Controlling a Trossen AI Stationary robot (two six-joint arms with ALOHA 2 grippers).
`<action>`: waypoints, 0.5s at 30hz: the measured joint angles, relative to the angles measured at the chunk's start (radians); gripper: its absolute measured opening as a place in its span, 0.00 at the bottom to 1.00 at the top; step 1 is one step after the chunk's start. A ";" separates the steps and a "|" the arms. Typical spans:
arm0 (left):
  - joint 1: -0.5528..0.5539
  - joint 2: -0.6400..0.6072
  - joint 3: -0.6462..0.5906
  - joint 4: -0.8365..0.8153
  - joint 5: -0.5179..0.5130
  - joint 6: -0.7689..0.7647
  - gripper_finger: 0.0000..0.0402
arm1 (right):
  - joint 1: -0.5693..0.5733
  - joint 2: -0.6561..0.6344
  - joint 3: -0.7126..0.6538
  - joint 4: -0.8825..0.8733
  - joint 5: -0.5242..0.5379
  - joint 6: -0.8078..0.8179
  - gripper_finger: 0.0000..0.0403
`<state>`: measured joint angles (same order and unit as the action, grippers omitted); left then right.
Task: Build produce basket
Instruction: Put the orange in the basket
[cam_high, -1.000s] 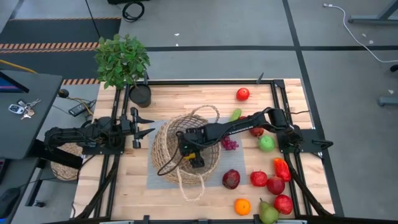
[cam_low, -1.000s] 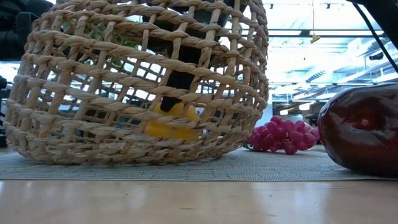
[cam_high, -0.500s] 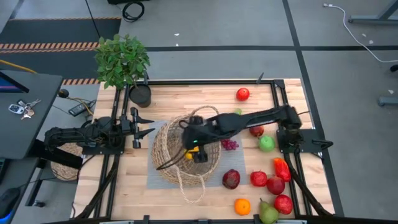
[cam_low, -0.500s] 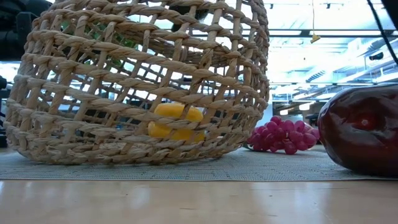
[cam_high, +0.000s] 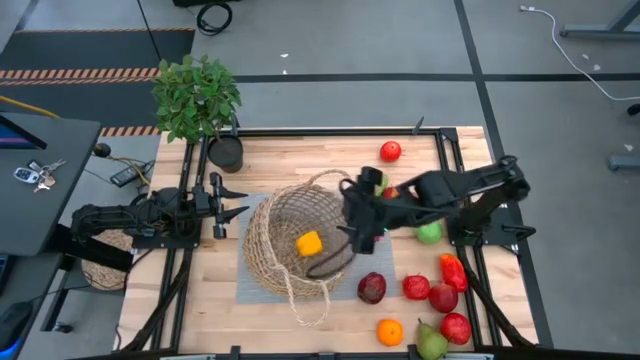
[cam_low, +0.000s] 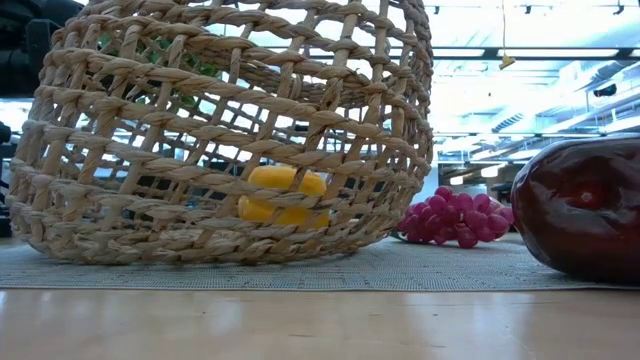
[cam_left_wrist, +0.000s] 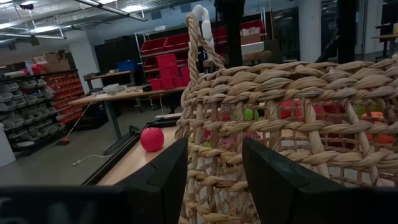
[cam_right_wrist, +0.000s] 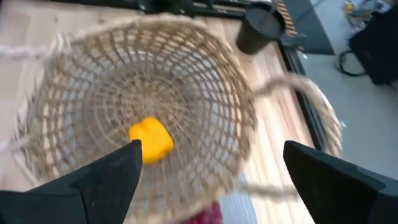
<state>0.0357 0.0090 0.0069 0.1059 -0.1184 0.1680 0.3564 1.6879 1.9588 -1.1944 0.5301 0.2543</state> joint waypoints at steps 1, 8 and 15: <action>0.000 0.000 0.000 0.000 0.000 0.000 0.40 | 0.015 -0.016 -0.018 -0.019 0.022 0.025 0.98; 0.000 0.000 0.000 0.000 0.000 0.000 0.40 | 0.088 -0.108 -0.202 -0.042 0.019 0.196 0.98; 0.000 0.000 0.000 0.000 0.000 0.000 0.40 | 0.113 -0.184 -0.418 -0.023 -0.047 0.371 0.97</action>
<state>0.0356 0.0090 0.0070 0.1059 -0.1184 0.1684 0.4690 1.5041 1.5409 -1.2175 0.4836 0.6255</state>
